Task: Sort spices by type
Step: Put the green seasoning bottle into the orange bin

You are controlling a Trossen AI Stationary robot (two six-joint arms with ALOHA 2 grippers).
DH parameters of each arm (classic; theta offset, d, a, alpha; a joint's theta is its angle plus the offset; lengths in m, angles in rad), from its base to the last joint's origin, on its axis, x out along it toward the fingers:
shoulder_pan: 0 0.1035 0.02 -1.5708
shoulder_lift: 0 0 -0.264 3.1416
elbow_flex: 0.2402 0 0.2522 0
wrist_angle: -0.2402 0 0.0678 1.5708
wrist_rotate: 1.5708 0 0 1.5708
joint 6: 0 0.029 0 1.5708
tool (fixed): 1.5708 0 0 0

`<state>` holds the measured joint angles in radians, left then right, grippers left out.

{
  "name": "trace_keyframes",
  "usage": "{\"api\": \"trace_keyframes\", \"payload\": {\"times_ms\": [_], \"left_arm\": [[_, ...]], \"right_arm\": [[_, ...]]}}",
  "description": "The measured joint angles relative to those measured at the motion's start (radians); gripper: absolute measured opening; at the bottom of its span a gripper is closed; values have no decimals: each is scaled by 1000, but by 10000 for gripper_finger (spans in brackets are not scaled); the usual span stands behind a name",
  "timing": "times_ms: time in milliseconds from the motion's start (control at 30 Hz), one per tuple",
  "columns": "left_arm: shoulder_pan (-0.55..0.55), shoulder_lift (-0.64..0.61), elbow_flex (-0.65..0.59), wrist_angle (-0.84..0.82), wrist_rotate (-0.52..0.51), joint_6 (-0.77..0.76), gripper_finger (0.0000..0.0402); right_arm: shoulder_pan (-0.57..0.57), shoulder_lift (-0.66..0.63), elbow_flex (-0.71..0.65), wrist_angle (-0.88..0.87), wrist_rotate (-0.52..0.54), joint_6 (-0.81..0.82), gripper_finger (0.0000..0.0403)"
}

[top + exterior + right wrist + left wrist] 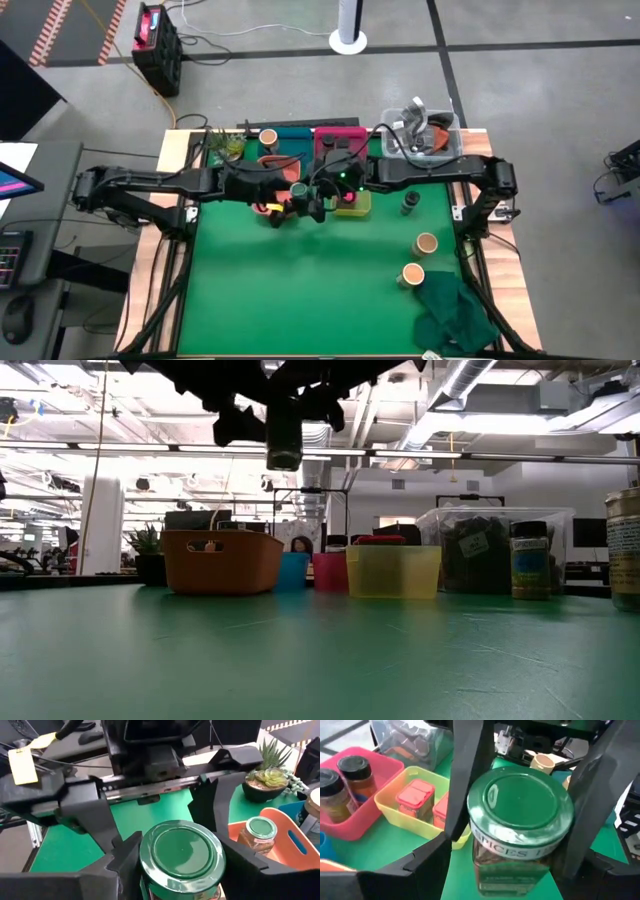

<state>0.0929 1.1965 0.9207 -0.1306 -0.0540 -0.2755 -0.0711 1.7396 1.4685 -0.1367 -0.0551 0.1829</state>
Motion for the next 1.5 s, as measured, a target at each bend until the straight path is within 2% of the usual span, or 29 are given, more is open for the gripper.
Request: {"api": "trace_keyframes", "payload": {"times_ms": [467, 700, 900, 1000, 1167, 1500], "left_arm": [[0, 2, 0, -17, 24, 43, 293], [-7, 2, 0, -45, 49, 52, 250], [-8, 2, 0, -38, 49, 68, 196], [-8, 2, 0, -37, 50, 69, 192], [-8, 2, 0, -39, 49, 86, 192], [6, -6, 0, -153, -37, 137, 192]], "right_arm": [[6, 0, 0, 15, 0, -10, 235], [6, 0, 0, 18, 0, -8, 235], [6, 0, 0, 21, 1, -10, 235], [11, 0, 0, 21, 5, -9, 239], [13, 0, 0, 14, 3, -5, 268], [-31, -41, 2, -70, -3, 18, 373]]}}
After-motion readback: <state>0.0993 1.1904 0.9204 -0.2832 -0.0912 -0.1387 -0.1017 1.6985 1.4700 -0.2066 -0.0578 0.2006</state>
